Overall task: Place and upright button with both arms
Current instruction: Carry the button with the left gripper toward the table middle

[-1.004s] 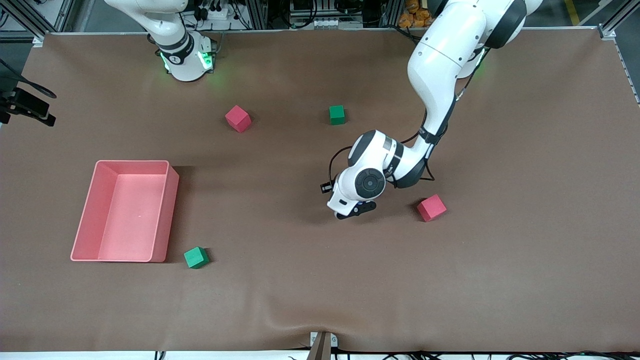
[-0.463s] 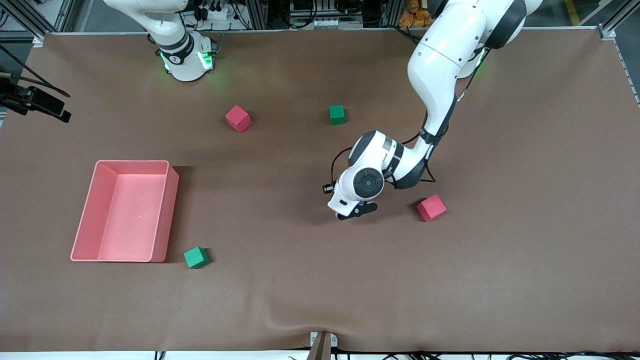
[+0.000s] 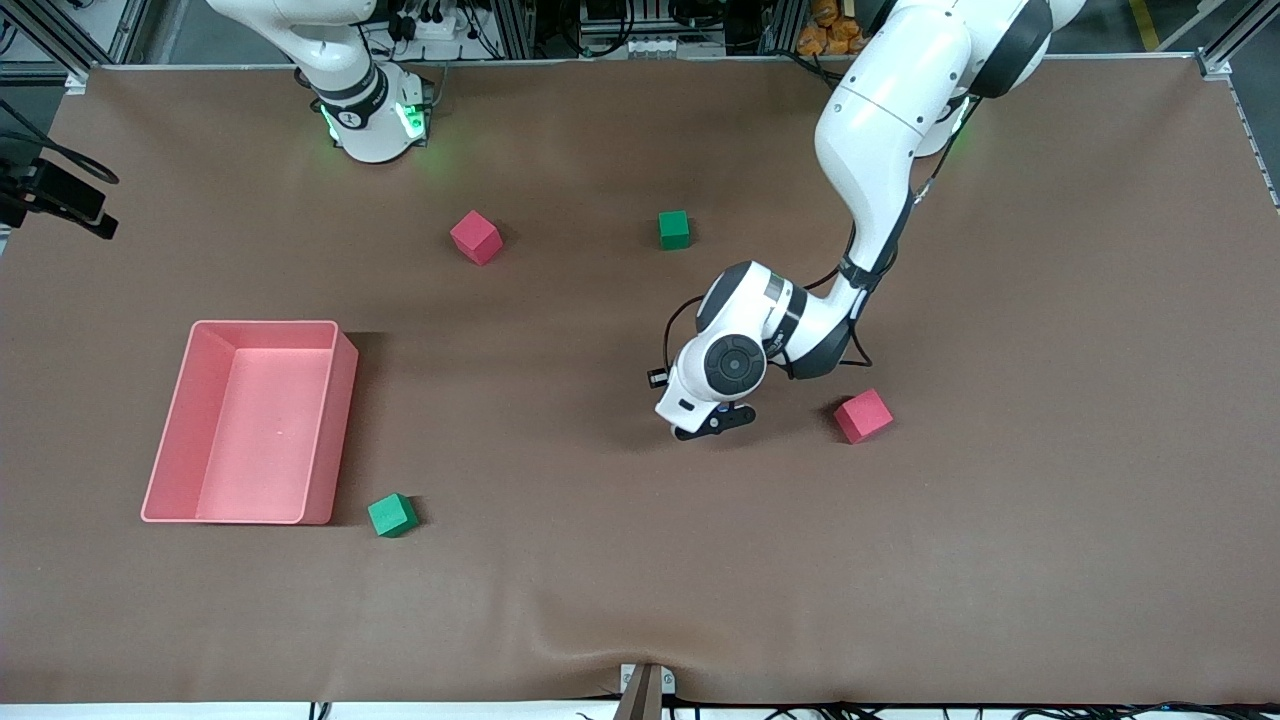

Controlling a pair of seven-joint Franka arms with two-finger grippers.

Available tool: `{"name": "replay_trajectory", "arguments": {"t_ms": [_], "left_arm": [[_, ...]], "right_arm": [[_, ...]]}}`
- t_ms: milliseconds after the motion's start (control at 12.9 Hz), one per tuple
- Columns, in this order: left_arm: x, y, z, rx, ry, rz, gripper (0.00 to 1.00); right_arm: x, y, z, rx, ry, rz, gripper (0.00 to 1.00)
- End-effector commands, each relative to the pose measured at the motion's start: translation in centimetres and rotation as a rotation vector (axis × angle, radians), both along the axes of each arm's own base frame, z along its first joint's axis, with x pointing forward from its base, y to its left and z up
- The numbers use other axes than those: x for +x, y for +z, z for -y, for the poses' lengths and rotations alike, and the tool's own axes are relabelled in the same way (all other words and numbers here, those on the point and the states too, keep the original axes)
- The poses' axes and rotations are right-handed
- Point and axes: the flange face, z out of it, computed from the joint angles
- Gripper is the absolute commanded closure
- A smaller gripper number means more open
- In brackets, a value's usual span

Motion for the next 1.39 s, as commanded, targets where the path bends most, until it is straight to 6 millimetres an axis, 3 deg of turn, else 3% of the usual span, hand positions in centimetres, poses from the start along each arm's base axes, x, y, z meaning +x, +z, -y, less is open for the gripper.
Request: {"name": "replay_trajectory", "arguments": {"t_ms": [0,154,232,309,463,772,1081,1313], "left_arm": [[0.0,0.5,0.7,0.016,-0.010,0.017,1.00],[-0.2,1.6,1.6,0.057,-0.029,0.082,1.00],[-0.2,3.0,2.0,0.154,-0.054,0.182,1.00],[-1.0,4.1,3.8,0.207,-0.070,0.254,1.00],[-1.0,7.7,4.9,0.184,-0.041,0.304,1.00],[-4.3,11.0,8.8,0.208,-0.065,0.403,1.00],[-8.7,11.3,13.0,0.331,-0.078,0.624,1.00],[-12.3,10.3,16.0,0.393,-0.098,0.814,1.00]], "right_arm": [[0.5,0.9,1.5,0.014,-0.011,0.068,0.00],[0.9,0.2,1.4,0.041,-0.005,0.066,0.00],[1.2,0.0,1.2,0.035,-0.001,0.066,0.00],[1.1,0.0,1.3,0.029,-0.001,0.060,0.00],[1.0,-0.1,1.4,0.030,-0.003,0.047,0.00],[1.0,-0.4,1.0,0.031,0.003,0.037,0.00],[0.8,-0.4,1.5,0.029,-0.006,0.028,0.00],[0.7,-0.5,1.6,0.029,-0.006,0.022,0.00]]}}
